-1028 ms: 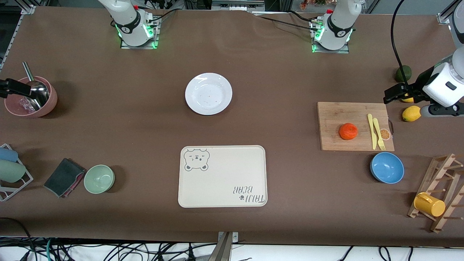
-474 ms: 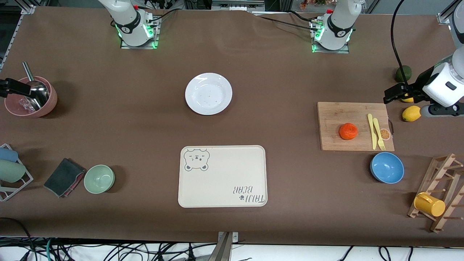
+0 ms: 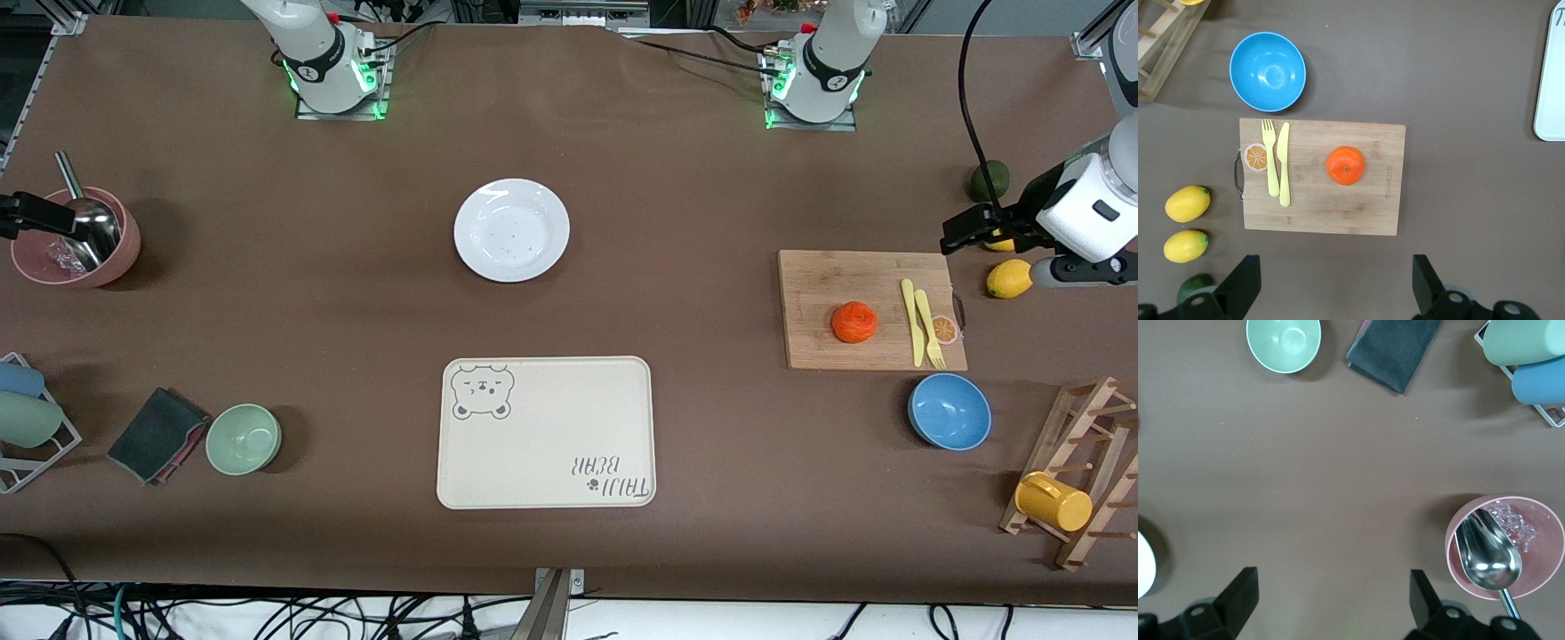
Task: Place orange and plate with both arms
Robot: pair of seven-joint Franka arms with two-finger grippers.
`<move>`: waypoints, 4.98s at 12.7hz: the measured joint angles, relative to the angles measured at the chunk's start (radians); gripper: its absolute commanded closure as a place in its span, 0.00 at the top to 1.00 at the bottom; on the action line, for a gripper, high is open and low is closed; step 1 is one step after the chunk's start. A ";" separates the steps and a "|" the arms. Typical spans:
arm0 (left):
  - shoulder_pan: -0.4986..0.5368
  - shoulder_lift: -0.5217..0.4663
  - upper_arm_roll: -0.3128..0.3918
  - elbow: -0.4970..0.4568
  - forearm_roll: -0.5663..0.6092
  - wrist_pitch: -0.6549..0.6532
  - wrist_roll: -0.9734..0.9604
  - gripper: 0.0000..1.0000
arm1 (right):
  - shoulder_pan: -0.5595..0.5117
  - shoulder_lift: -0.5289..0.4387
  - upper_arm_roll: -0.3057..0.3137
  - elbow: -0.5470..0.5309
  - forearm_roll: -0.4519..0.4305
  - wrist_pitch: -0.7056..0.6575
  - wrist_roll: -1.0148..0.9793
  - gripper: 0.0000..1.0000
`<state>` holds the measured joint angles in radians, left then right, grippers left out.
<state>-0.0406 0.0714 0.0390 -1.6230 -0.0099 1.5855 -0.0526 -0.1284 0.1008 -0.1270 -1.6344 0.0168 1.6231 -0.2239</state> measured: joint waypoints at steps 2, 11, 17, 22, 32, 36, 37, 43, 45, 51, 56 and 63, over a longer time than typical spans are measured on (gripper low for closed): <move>0.000 0.000 0.000 0.000 0.000 0.000 0.000 1.00 | 0.000 0.000 0.000 0.000 0.000 0.000 0.000 1.00; 0.000 0.000 0.000 0.000 0.000 0.000 0.000 1.00 | 0.000 0.000 0.000 0.000 0.000 -0.001 0.000 1.00; 0.000 0.000 0.000 0.000 0.000 0.000 0.000 1.00 | 0.000 0.000 0.000 0.000 0.000 -0.001 0.000 1.00; 0.000 0.001 0.000 0.000 0.000 0.000 0.000 1.00 | 0.000 0.001 0.000 0.000 0.000 0.000 0.000 1.00; 0.003 0.085 0.001 -0.003 -0.001 0.021 -0.001 1.00 | 0.000 0.001 0.000 0.000 0.001 0.002 0.000 1.00; 0.005 0.345 0.003 -0.004 0.003 0.138 0.000 1.00 | 0.000 0.001 0.000 0.000 0.001 0.002 0.000 1.00; 0.007 0.376 0.003 -0.016 0.004 0.176 0.001 1.00 | 0.000 0.001 0.000 0.000 0.001 0.002 0.000 1.00; 0.012 0.314 0.005 -0.346 0.012 0.595 0.002 1.00 | 0.000 -0.002 0.000 0.000 0.001 0.002 0.000 1.00; 0.012 0.309 0.005 -0.449 0.012 0.743 0.003 1.00 | 0.000 -0.002 0.000 0.000 0.001 0.002 0.000 1.00; 0.011 0.310 0.005 -0.576 0.012 0.900 0.002 0.44 | 0.000 -0.002 0.000 0.001 0.001 0.005 0.000 1.00; 0.008 0.310 -0.007 -0.560 0.012 0.874 -0.005 0.00 | 0.000 -0.002 0.000 0.001 0.001 0.005 0.000 1.00; -0.095 0.317 -0.302 -0.296 -0.011 0.646 -0.567 0.00 | 0.000 -0.002 0.000 0.001 0.001 0.005 0.000 1.00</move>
<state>-0.1358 0.3881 -0.2631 -1.9192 -0.0204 2.2312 -0.6197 -0.1280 0.0986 -0.1265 -1.6338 0.0179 1.6279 -0.2239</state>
